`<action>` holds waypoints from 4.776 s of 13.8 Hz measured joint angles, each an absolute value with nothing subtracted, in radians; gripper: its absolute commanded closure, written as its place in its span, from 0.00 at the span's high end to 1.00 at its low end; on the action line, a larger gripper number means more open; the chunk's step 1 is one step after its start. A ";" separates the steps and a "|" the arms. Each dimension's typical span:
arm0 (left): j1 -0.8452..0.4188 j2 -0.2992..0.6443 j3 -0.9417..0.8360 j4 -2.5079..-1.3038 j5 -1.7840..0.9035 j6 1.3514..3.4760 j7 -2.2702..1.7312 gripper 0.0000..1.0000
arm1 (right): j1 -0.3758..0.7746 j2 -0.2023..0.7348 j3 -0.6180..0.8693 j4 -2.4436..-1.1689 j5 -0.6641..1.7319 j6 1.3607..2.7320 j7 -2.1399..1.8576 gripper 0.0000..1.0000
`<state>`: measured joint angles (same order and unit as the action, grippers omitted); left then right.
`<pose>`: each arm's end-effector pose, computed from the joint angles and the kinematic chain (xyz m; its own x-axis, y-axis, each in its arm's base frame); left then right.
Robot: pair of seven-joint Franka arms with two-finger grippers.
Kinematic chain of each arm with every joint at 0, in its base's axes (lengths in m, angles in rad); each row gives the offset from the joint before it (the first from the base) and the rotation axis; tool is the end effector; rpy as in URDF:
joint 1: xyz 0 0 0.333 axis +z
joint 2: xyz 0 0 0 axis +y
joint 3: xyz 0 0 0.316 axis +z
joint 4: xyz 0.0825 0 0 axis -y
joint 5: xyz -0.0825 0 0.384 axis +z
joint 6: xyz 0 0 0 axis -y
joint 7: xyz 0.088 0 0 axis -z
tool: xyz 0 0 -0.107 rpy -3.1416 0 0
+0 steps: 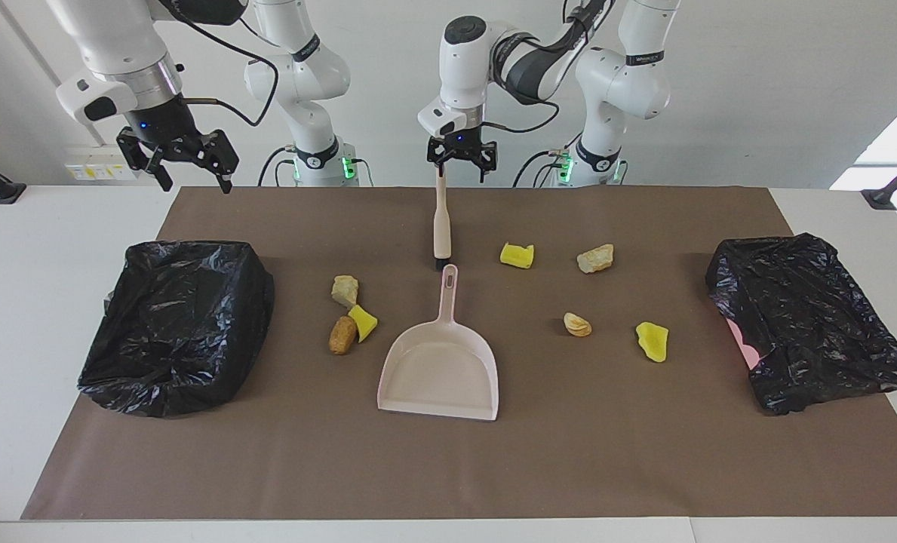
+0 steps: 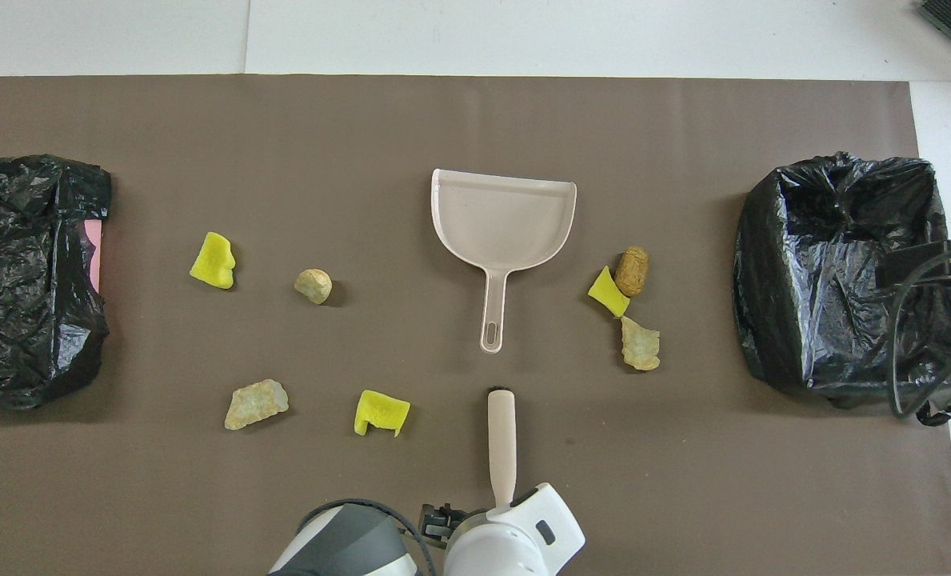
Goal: Sweep and dump trash in bin
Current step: 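Reach the left gripper to the cream brush handle and grasp it, then lift the brush with the left gripper while the right gripper reaches the dustpan, then sweep the debris with the left gripper while the right gripper positions the dustpan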
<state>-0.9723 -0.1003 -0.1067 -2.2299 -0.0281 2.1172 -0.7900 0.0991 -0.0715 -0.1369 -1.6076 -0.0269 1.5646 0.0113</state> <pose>0.2375 -0.4474 0.4137 0.9626 -0.2702 -0.0185 -0.2702 -0.9628 0.0000 0.5312 -0.0258 0.6450 0.9984 -0.0492 0.0280 -0.0496 -0.9986 0.0168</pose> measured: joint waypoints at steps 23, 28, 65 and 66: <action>-1.060 -0.021 -0.078 -2.263 -0.028 2.145 -0.943 0.00 | 0.099 -0.085 -0.137 -1.638 -0.027 1.564 0.011 1.00; -0.884 -0.100 -0.061 -2.207 -0.012 1.886 -0.939 0.00 | 0.099 -0.089 -0.137 -1.644 -0.027 1.564 0.011 1.00; -0.244 -0.005 -0.088 -2.200 0.083 1.971 0.311 0.00 | 0.643 0.427 -0.116 -1.731 0.108 2.243 0.504 0.00; -0.244 -0.016 -0.088 -2.209 0.083 1.955 0.359 0.00 | 0.638 0.427 -0.116 -1.729 0.108 2.221 0.490 0.00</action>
